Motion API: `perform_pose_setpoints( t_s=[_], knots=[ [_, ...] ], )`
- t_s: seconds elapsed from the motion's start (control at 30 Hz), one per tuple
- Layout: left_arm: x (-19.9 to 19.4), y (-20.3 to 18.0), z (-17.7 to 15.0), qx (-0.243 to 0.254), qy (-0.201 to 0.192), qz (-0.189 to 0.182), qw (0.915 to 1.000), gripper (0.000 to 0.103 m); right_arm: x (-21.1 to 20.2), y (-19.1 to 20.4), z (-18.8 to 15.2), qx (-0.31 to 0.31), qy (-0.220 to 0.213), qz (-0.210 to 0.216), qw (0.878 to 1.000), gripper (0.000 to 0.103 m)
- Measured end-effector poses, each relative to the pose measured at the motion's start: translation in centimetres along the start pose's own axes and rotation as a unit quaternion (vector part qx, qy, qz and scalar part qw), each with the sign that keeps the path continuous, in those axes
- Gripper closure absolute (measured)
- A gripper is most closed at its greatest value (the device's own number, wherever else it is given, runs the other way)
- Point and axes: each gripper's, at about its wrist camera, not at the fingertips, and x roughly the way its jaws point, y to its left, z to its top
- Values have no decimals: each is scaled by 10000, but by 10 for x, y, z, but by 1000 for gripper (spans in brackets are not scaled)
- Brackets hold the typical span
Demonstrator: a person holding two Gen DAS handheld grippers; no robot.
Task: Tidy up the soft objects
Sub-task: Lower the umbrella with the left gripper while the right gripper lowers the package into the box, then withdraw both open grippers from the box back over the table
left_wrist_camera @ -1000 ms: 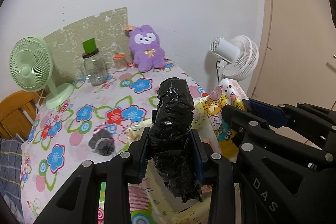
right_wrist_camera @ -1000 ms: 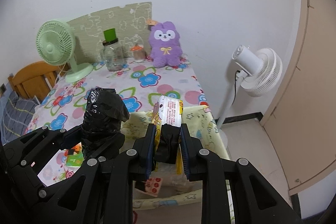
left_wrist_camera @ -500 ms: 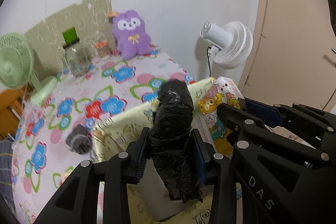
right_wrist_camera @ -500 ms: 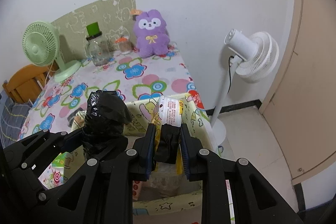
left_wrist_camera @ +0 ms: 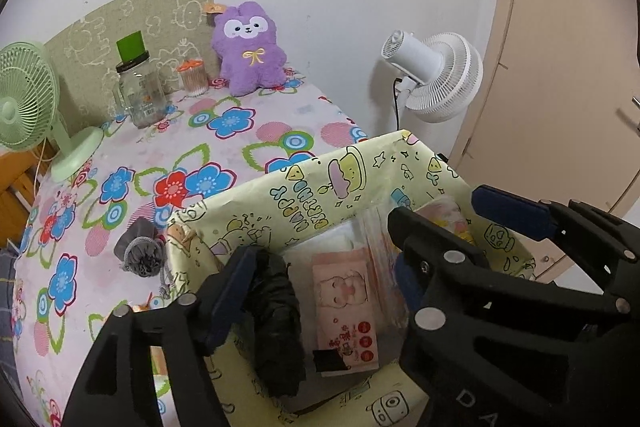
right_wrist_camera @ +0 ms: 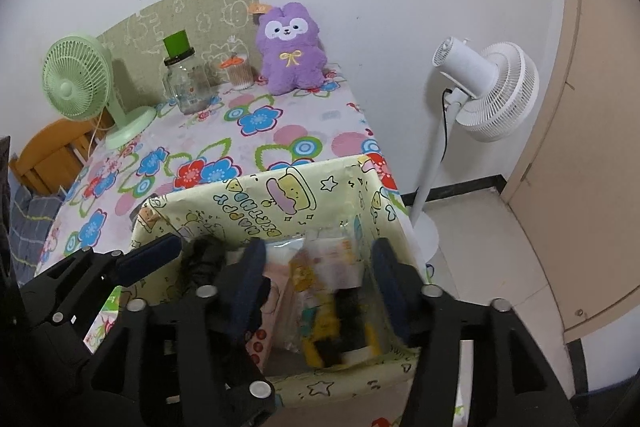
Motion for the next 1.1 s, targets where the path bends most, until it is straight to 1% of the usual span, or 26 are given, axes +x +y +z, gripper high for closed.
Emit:
perform_pose_setpoints(
  t_s=[0.03, 0.07, 0.1, 0.17, 0.23, 0.3, 0.47, 0.63, 0.77, 0.9, 1.1],
  knots=[
    [-2, 0, -1, 3, -6, 4, 10000, 23, -1, 0, 0, -6, -10, -11, 10000, 38],
    [-4, 0, -2, 5, -18, 9, 10000, 18, -3, 1, 0, -12, -29, -30, 10000, 37],
    [-7, 0, -2, 1, -48, 13, 10000, 16, -5, 2, -1, -16, -56, -37, 10000, 35],
    [-12, 2, -4, -11, -122, 18, 9999, 14, -10, 5, -1, -24, -124, -44, 9999, 31],
    [-18, 3, -4, -27, -181, 3, 9998, 14, -16, 7, -2, -27, -200, -63, 9998, 27],
    [-24, 5, -5, -31, -225, 13, 9997, 14, -21, 10, -3, -24, -250, -76, 9997, 25],
    [-37, 10, -8, -24, -310, 58, 9995, 14, -32, 18, -4, -62, -346, -120, 9993, 23],
    [-51, 14, -11, -14, -405, 115, 9991, 14, -45, 27, -6, -81, -474, -197, 9986, 17],
    [-63, 18, -14, 8, -474, 132, 9988, 13, -55, 35, -8, -92, -557, -211, 9982, 16],
    [-73, 23, -17, 14, -568, 205, 9982, 10, -63, 42, -10, -102, -640, -260, 9976, 13],
    [-87, 29, -23, 15, -651, 190, 9977, 10, -74, 54, -12, -136, -729, -301, 9968, 11]
  ],
)
